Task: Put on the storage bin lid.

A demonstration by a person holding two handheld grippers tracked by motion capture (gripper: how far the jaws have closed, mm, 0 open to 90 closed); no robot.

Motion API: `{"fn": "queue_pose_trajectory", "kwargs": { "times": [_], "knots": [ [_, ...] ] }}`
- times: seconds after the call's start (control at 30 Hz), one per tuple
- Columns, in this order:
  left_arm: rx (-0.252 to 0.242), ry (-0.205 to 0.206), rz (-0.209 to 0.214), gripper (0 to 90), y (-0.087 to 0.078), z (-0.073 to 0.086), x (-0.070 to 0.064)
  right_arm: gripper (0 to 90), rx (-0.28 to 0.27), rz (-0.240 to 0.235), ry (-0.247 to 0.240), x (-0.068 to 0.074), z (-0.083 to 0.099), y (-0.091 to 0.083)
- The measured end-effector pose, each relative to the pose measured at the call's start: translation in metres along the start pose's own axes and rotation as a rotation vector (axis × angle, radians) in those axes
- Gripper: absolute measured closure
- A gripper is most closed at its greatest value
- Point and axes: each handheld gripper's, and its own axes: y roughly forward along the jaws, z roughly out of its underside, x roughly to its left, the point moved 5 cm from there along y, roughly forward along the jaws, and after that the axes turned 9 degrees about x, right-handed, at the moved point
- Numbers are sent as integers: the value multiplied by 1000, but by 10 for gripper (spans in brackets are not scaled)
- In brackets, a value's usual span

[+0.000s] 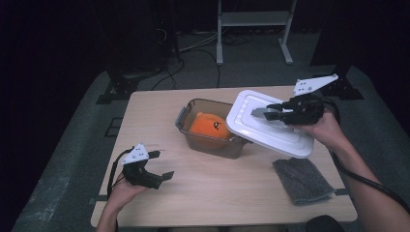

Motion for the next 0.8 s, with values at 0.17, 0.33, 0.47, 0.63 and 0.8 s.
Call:
{"fn": "queue_pose_trajectory", "kwargs": {
  "times": [0.17, 0.33, 0.47, 0.63, 0.8],
  "knots": [
    [-4, 2, -3, 42, -1, 0, 0, 655, -2, -13, -15, 2, -13, 7],
    [-7, 3, -2, 42, -1, 0, 0, 655, -1, -26, -29, 3, -24, 18],
    [-7, 0, -2, 42, -2, 1, 1, 655, -2, -41, -35, 3, -32, 27],
    [-9, 1, 3, 42, -1, 0, 0, 655, -2, -53, -45, 5, -41, 38],
    [-9, 4, 4, 42, -2, 0, -1, 655, 3, -62, -56, 6, -48, 48]
  ]
}}
